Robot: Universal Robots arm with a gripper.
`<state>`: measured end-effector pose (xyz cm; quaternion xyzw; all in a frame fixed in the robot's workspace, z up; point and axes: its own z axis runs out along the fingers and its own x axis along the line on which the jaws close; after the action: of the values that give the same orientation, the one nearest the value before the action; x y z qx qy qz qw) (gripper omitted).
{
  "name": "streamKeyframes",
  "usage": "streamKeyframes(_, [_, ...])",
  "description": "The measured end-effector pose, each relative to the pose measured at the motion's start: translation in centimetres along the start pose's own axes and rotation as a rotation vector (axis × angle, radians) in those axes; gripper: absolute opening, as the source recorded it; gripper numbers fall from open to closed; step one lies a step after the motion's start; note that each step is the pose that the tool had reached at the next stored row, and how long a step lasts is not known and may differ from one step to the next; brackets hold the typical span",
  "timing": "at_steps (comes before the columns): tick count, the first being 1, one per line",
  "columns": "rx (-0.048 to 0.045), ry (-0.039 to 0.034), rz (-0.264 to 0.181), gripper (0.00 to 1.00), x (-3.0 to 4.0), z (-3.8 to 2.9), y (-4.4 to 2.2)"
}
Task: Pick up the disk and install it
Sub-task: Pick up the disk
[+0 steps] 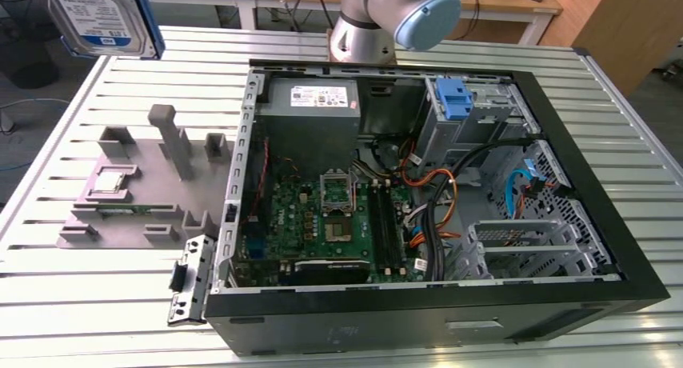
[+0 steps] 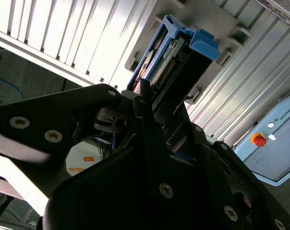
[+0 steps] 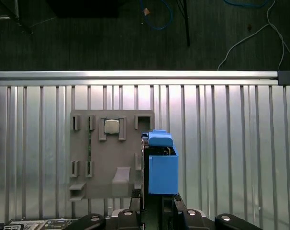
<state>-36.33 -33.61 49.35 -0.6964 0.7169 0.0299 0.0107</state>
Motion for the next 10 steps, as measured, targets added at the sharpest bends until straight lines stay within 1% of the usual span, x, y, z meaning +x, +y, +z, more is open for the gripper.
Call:
streamKeyframes(8, [-0.0001, 0.0000, 0.000, 0.35, -0.04, -0.04, -1.30])
streamKeyframes(10, [0.0000, 0.0000, 0.000, 0.35, -0.05, -0.04, -1.54])
